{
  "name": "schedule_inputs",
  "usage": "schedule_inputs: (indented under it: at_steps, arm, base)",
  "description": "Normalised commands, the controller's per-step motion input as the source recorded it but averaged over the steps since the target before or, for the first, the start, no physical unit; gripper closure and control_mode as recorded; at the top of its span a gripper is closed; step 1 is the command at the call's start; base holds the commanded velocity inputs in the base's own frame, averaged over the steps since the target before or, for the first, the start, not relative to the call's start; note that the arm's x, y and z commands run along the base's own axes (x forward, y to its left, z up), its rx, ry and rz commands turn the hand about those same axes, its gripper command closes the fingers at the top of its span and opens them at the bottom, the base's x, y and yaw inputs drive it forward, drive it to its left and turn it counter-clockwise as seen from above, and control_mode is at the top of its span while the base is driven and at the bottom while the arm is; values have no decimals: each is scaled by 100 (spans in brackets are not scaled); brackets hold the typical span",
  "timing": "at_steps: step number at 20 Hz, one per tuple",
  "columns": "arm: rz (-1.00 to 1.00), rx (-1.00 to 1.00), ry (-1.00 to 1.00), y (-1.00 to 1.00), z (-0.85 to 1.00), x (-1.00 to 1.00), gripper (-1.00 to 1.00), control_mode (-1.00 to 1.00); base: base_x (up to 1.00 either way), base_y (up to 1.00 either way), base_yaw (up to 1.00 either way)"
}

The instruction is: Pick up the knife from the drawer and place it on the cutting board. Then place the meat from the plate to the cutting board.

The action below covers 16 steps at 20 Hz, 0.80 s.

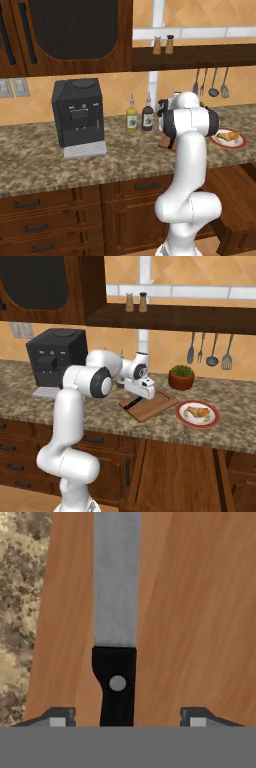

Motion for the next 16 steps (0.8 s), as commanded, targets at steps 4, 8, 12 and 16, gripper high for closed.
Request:
schedule_inputs:
  at_steps: [4, 8, 12, 16]
  arm:
    - [4, 3, -2, 0, 79, -21, -100, -100]
    - [13, 3, -6, 0, 71, -67, -100, -100]
    - [15, 11, -3, -22, 5, -91, -100, -100]
    - [7, 3, -8, -50, 7, -100, -100, -100]
  base:
    - [0, 0, 0]
    - [0, 0, 0]
    - [0, 0, 0]
    - [0, 0, 0]
